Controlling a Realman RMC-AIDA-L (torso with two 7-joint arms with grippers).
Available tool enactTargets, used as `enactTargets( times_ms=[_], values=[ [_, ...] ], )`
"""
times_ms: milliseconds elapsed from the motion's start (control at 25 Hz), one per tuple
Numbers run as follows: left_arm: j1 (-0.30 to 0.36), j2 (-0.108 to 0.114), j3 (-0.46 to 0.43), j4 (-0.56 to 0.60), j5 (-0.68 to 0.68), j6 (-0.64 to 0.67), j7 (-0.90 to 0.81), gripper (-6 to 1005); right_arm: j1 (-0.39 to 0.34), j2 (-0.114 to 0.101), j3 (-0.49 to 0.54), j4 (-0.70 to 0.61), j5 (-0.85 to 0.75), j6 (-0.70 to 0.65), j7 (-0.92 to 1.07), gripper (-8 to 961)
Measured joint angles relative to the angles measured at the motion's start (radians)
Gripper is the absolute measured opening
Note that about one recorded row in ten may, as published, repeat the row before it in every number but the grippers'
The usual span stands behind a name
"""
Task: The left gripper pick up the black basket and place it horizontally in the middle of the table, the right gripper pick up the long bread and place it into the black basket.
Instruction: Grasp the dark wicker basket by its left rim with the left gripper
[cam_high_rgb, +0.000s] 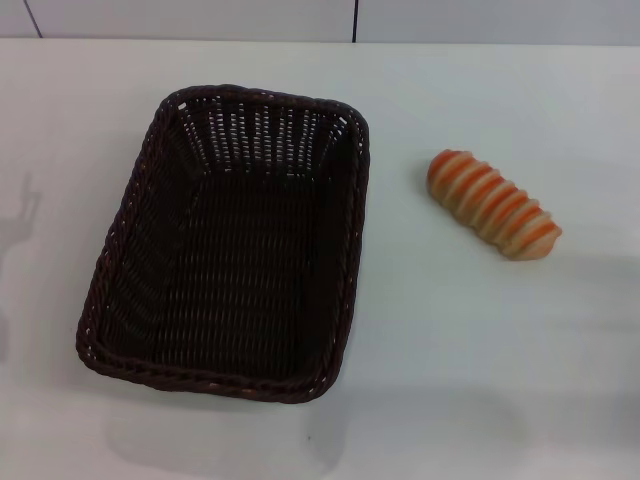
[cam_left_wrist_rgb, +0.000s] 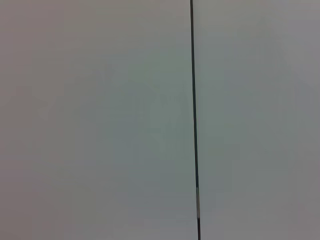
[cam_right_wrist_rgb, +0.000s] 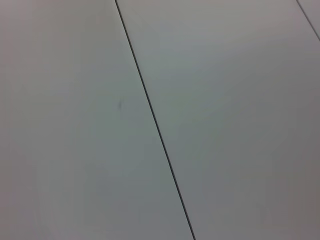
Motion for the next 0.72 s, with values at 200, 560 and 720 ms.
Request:
enactTargets(
  times_ms=[200,560,720],
  values=[
    [0.002,0.000,0.000,-0.006,-0.001,0.000,0.000,801,0.000,0.000,0.000,0.000,0.000,0.000,0.000,732],
    [-0.035,0.007,-0.007,-0.009,0.002,0.027,0.051,794,0.004,-0.001,-0.009,0.000,0.000,0.000,0.000,731],
    [-0.067,0.017,-0.008,-0.017,0.004,0.026,0.095,791,0.004,-0.002,-0.010,0.000,0.000,0.000,0.000,731]
  ],
)
